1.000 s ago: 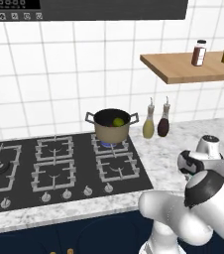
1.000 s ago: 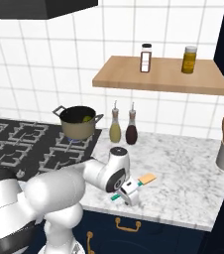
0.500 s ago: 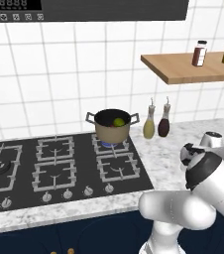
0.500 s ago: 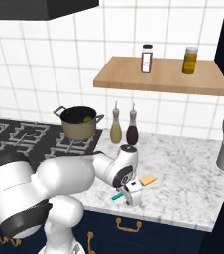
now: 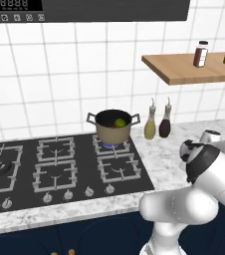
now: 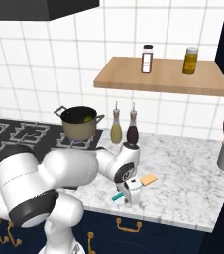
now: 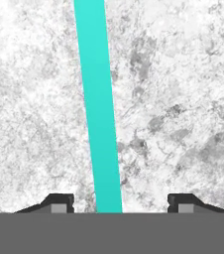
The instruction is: Put the lime and bell pepper in the pot. Retrieve the spatula and lightly stir the vegetables in the pot.
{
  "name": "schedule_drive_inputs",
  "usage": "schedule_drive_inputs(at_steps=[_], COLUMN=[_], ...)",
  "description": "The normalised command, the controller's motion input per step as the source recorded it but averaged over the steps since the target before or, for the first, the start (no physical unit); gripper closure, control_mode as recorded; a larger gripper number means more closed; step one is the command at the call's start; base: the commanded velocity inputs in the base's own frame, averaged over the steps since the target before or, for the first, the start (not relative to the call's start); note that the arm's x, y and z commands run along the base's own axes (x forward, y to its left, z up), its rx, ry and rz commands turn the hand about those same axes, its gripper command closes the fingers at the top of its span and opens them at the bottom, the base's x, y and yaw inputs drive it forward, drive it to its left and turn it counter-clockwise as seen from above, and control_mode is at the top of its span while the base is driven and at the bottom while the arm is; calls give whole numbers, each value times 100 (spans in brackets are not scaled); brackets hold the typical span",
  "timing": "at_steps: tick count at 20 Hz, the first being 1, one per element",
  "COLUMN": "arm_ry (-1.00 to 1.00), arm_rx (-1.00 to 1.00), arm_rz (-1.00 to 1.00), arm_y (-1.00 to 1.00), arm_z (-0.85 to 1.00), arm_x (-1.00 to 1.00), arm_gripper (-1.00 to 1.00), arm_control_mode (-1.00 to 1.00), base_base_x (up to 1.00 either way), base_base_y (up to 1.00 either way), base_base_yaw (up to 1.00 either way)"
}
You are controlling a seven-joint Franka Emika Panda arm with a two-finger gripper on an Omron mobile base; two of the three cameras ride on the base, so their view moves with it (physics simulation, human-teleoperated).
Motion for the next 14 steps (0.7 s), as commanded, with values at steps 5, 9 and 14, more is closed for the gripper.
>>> schedule_drive_inputs(at_steps=[5, 9, 14], arm_ry=[0, -1, -3], arm_rx=[0, 0, 0], arm_rz=[-5, 0, 0], arm_y=[16, 17, 12], arm_z=[-28, -19, -12], arm_x=[-4, -19, -28], arm_gripper=[100, 100, 100], arm_control_mode=[-100, -100, -100], base_base_x=[0, 0, 0], base_base_y=[0, 0, 0], base_base_yaw=[0, 0, 0])
